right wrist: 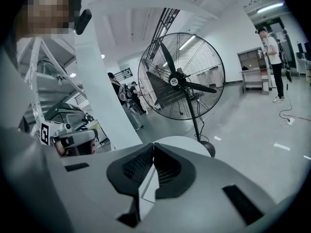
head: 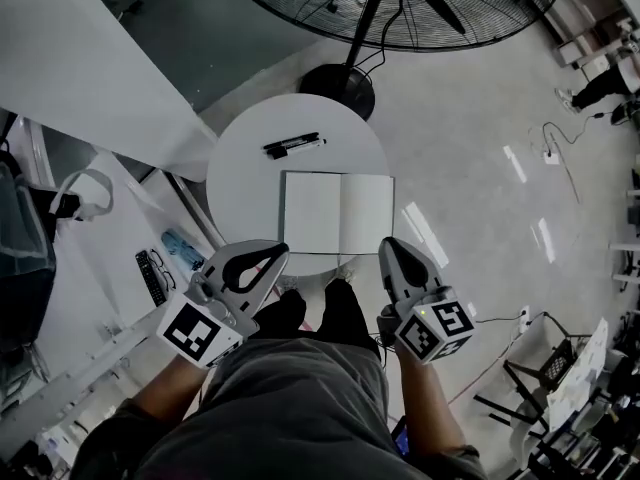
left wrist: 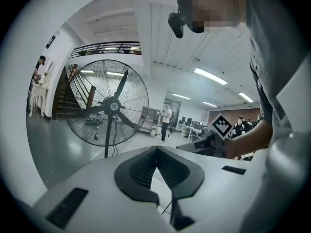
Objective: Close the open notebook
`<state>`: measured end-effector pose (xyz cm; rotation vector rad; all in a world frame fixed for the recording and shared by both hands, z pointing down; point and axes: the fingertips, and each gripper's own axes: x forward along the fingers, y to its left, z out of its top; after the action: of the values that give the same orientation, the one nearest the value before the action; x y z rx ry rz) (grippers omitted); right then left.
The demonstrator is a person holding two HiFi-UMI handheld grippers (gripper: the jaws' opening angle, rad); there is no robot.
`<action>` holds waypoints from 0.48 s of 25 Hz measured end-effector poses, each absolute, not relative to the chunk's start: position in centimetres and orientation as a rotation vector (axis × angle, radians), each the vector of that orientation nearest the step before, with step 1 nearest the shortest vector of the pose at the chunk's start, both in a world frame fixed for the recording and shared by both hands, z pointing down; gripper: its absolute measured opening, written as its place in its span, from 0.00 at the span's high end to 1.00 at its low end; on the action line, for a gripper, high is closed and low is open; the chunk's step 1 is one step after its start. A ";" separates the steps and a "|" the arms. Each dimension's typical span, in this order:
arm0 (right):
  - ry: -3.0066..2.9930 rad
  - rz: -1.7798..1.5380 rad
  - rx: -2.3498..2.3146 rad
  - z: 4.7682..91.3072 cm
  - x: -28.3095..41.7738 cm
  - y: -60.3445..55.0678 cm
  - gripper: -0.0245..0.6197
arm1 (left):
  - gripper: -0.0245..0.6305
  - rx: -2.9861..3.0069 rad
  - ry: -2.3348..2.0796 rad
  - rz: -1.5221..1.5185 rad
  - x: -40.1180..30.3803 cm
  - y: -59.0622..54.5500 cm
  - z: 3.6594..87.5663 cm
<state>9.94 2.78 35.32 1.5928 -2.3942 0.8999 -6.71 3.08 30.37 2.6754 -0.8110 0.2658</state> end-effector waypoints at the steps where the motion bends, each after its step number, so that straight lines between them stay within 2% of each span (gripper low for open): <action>1: -2.390 0.908 1.588 35.8 10.2 2.6 0.93 | 0.94 2.673 -0.812 0.275 -6.4 3.0 30.6; 12: -2.344 0.987 1.491 41.8 14.5 -0.3 0.93 | 0.94 2.610 -0.863 0.380 -2.0 0.8 34.0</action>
<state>14.54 -0.26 41.84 1.4914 -2.3444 0.9875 -2.00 0.85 34.04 2.6097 -0.8630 0.3801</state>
